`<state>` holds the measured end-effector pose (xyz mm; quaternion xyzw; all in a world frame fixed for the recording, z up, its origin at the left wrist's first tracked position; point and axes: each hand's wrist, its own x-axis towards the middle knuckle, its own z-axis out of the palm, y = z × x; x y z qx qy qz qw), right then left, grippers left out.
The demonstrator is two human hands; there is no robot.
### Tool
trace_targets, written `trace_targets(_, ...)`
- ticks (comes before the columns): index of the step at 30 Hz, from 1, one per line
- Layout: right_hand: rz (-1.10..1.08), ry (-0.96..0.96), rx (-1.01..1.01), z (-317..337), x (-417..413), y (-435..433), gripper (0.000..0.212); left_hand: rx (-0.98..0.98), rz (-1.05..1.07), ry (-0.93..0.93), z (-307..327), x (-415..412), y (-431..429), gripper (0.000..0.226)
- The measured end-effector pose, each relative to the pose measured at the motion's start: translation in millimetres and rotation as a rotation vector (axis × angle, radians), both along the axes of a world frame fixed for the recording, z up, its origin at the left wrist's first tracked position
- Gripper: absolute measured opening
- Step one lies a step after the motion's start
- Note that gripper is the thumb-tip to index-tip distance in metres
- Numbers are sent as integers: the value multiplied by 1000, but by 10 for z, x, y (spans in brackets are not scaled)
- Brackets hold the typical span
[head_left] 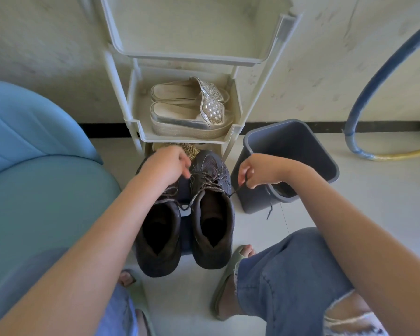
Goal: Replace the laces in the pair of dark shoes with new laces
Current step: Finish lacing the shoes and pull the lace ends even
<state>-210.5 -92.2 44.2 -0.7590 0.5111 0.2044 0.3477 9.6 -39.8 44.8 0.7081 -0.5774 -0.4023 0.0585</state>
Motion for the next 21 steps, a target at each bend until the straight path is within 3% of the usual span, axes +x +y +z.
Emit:
trace_targets(4,38,-123,-530,219,149,71,23,-255,201,327,197,-100,-47,22)
trace_targets(7,42,-252,-859,346,265,106,16,-259,273,467,418,-163,-118,24)
trace_targets(9,-21,-295,-951,439,320,159,19,-244,273,567,620,-185,-150,20)
trace_targets(11,-112,-362,-931,528,363,236,21,-265,320,665,814,-211,-152,19)
trace_targets(13,-303,-553,-824,621,400,280,22,-337,372,686,985,-251,-146,16)
trace_targets(17,-725,-1021,-375,860,488,344,24,-329,412,813,1202,-388,-109,27)
trace_targets(19,-734,-1126,-286,993,524,374,24,-343,397,750,1274,-445,-82,29)
trace_targets(21,-644,-1104,-364,1123,548,389,25,-356,438,836,1336,-489,-63,25)
